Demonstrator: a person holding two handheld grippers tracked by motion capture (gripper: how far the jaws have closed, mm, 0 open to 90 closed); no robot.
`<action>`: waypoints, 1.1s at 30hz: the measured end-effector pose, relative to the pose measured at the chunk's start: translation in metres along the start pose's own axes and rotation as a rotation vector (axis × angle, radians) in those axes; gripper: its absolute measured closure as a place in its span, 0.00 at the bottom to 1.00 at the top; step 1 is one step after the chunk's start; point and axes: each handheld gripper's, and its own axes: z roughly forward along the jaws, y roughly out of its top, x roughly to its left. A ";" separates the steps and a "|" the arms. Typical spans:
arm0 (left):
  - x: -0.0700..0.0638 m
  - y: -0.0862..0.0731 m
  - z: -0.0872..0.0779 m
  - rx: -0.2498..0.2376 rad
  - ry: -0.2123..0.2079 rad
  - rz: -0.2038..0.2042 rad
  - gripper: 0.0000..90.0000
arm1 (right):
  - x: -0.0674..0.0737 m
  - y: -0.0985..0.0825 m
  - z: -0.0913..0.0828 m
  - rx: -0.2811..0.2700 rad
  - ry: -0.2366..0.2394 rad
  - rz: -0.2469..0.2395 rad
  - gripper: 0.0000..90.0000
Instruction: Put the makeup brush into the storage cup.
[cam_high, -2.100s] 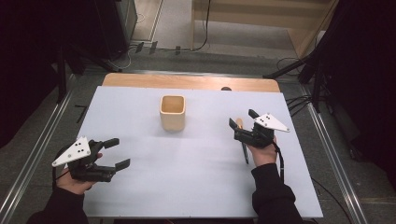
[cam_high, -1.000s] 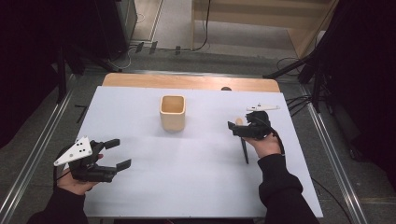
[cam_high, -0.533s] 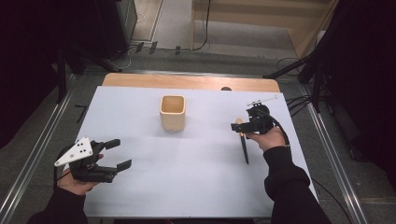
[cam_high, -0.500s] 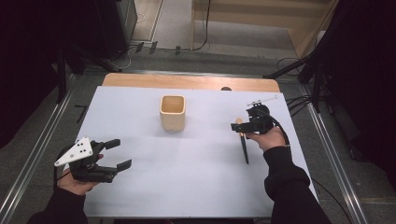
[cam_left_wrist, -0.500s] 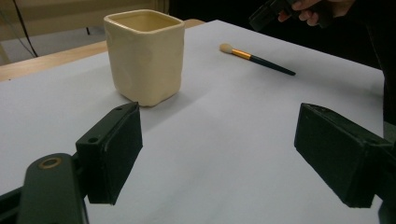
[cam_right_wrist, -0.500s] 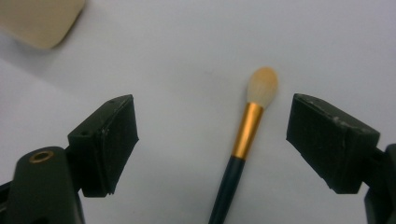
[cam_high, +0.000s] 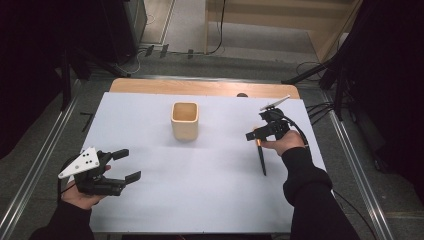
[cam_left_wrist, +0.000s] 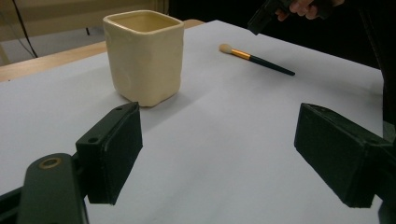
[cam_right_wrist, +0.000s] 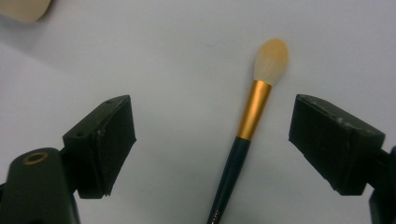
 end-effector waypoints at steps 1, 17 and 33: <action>0.000 0.000 0.000 0.000 0.000 0.000 0.18 | 0.000 0.001 0.000 0.015 0.001 0.006 0.21; -0.001 0.000 0.000 -0.002 0.001 0.007 0.18 | 0.000 0.007 0.018 0.173 -0.057 0.044 0.27; -0.002 0.001 0.001 -0.008 -0.010 0.017 0.18 | -0.013 0.000 0.036 0.217 -0.066 0.092 0.30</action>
